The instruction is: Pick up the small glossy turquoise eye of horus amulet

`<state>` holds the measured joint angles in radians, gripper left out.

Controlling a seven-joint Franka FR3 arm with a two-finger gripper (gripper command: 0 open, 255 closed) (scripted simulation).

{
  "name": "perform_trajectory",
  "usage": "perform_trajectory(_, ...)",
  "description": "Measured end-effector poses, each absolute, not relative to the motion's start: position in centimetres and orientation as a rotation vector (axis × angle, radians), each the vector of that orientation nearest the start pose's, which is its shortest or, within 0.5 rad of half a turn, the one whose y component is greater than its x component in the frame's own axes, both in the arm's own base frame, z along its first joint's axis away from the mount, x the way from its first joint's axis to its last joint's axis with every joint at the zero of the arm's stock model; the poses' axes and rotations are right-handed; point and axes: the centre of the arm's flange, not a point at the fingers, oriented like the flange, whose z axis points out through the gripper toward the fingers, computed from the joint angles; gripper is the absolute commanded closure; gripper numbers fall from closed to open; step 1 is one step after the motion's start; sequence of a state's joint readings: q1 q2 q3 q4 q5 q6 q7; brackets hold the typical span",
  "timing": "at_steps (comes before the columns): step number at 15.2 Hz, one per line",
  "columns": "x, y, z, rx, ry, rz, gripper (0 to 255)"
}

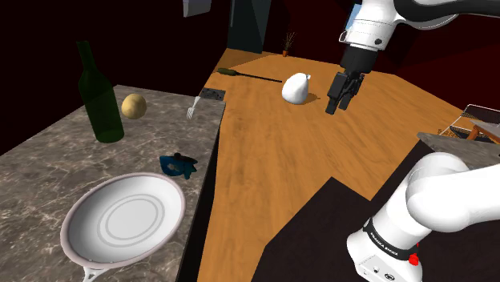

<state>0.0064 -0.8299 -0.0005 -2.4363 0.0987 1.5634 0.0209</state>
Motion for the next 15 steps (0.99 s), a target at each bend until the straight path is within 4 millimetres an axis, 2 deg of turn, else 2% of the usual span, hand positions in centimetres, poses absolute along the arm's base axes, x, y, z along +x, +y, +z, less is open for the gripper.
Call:
perform_trajectory(2, 29.8, 1.5, 56.3, -3.043, 0.010, 0.067, 0)
perform_trajectory(5, 32.3, 3.2, 54.9, -3.046, -0.065, 0.062, 0)
perform_trajectory(15, 41.2, 11.3, 49.6, -3.040, -0.360, 0.036, 0)
